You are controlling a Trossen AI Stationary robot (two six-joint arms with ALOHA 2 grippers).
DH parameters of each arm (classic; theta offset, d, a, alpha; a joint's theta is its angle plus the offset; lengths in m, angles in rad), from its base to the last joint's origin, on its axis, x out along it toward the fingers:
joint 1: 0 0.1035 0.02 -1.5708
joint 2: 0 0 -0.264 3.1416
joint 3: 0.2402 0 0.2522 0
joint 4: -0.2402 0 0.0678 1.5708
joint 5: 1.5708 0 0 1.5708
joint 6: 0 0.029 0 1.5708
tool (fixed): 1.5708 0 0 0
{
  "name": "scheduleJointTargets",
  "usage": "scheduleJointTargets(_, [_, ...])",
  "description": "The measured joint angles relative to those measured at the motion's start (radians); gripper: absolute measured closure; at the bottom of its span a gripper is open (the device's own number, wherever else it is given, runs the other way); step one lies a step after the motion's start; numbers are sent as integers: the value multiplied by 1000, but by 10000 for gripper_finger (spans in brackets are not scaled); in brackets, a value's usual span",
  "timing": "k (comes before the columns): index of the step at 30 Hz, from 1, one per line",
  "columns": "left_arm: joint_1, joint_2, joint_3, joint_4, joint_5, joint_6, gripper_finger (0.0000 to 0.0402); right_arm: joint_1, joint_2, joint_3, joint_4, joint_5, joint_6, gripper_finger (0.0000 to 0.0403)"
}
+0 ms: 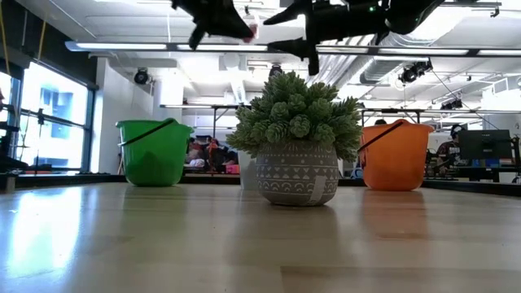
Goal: Sort candy
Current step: Put the transparent candy into the orange bucket
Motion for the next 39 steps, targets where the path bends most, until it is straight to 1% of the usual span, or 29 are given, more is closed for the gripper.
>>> scheduleJointTargets(3, [1, 48, 0, 21, 4, 0, 401, 12, 1, 0, 2, 34, -8, 204])
scheduleJointTargets(5, [2, 76, 1, 60, 10, 0, 401, 15, 1, 0, -3, 38, -8, 204])
scheduleJointTargets(9, [13, 108, 1, 136, 79, 16, 401, 14, 1, 0, -17, 42, -3, 204])
scheduleJointTargets(12, [21, 119, 2, 156, 102, 16, 401, 14, 1, 0, -16, 44, -3, 204])
scheduleJointTargets(22, [55, 122, 2, 190, 102, 18, 401, 14, 1, 0, -24, 44, -2, 204])
scheduleJointTargets(24, [60, 122, 2, 192, 102, 18, 401, 14, 1, 0, -24, 44, 0, 209])
scheduleJointTargets(26, [61, 122, 2, 199, 102, 18, 401, 14, 1, 0, -24, 45, 0, 224])
scheduleJointTargets(28, [61, 122, 2, 202, 102, 18, 401, 14, 1, 0, -24, 45, 0, 249])
scheduleJointTargets(30, [61, 122, 2, 204, 103, 18, 401, 13, 1, 0, -25, 45, 0, 287])
scheduleJointTargets(33, [61, 121, 2, 208, 103, 18, 401, 13, 1, 0, -25, 46, -16, 363])
scheduleJointTargets(34, [61, 121, 2, 208, 103, 17, 402, 13, 1, 0, -25, 47, -27, 380])
scheduleJointTargets(35, [61, 121, 2, 209, 103, 17, 401, 13, 1, 0, -25, 47, -39, 388])
scheduleJointTargets(39, [59, 121, 2, 209, 102, 16, 396, 10, 1, 0, -25, 44, -20, 385])
